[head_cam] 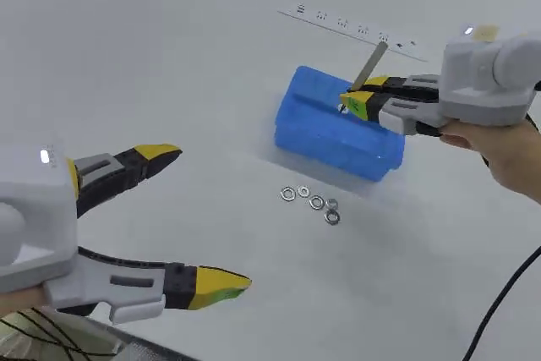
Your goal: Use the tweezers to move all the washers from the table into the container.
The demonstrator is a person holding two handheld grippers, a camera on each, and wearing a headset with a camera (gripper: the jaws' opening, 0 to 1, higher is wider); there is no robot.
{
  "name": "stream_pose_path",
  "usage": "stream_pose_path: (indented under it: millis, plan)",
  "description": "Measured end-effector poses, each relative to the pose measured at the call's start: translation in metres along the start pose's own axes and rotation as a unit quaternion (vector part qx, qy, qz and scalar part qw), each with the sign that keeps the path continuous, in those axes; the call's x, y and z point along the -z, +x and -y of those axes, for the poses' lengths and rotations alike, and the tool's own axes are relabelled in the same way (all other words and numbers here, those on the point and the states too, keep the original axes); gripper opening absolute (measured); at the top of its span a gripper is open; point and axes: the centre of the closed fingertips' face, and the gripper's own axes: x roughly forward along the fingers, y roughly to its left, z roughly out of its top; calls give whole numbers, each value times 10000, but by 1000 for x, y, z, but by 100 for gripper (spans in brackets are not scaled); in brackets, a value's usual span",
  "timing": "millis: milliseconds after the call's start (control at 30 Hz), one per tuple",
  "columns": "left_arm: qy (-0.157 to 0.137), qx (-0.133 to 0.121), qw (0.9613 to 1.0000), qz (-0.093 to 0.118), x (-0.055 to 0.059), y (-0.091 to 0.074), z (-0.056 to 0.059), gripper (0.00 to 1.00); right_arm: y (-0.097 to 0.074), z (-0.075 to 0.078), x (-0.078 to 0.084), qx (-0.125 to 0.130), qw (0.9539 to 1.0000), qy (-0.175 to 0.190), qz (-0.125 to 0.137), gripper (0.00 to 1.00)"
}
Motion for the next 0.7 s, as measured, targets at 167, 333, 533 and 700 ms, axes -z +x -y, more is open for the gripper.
stream_pose_path:
  millis: [167,333,533,700]
  plan:
    - [-73,-86,9999,-118,3,-1,-4,100,14,3,19,-51,9998,-39,-179,10]
    - [-78,-34,9998,-204,2,7,-1,100,15,-2,18,-102,9998,-5,-177,10]
    - [-38,109,9995,-277,1,15,6,100,13,1,16,-93,9997,21,-219,10]
    - [-29,161,9994,-303,-1,16,9,100,9,6,12,-34,9997,162,-162,10]
